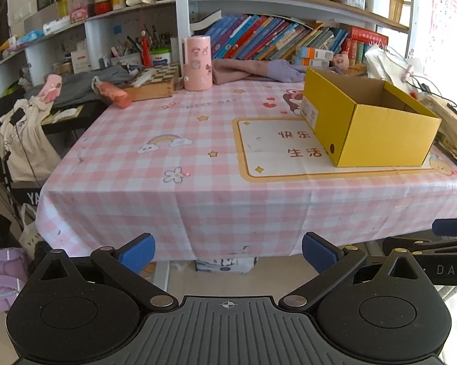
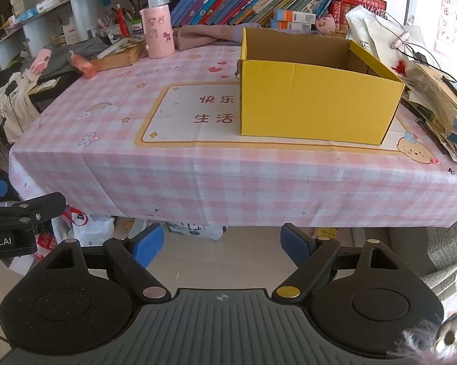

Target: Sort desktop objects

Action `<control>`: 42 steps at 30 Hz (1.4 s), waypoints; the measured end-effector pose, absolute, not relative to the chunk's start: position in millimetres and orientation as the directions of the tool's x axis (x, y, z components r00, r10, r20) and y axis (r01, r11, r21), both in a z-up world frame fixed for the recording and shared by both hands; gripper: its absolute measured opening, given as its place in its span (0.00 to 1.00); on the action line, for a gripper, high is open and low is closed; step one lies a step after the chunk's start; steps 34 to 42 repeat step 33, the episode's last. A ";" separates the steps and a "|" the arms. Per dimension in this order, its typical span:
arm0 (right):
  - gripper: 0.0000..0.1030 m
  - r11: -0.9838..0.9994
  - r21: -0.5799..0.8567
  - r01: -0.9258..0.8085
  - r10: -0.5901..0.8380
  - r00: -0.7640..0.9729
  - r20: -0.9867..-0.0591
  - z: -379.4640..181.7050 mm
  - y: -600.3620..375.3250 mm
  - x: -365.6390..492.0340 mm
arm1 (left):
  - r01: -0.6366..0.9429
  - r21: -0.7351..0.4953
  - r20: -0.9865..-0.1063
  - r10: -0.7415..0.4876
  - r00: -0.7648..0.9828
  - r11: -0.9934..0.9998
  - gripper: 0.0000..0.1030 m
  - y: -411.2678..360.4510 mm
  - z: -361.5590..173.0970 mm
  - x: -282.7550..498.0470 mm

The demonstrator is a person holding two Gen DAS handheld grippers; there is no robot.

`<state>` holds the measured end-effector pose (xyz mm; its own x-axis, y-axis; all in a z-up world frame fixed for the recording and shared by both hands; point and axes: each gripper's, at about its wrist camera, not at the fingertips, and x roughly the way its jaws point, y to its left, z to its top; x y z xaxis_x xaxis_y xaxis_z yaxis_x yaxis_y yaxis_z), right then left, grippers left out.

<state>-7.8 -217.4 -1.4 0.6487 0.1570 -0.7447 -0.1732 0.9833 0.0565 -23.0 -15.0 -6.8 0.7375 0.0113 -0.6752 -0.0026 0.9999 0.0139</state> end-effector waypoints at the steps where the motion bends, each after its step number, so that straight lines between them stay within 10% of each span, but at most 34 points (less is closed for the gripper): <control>1: 0.80 0.983 0.057 -0.173 0.157 0.649 -0.745 -1.3 -217.3 -7.9 | -0.003 0.013 -0.677 0.010 0.736 1.000 1.00 -15.0 -7.1 -22.7; 42: 0.80 0.984 0.061 -0.169 0.156 0.637 -0.755 -4.2 -220.9 -0.9 | -0.003 -0.041 -0.666 -0.025 0.746 0.999 1.00 -14.9 -6.5 -17.6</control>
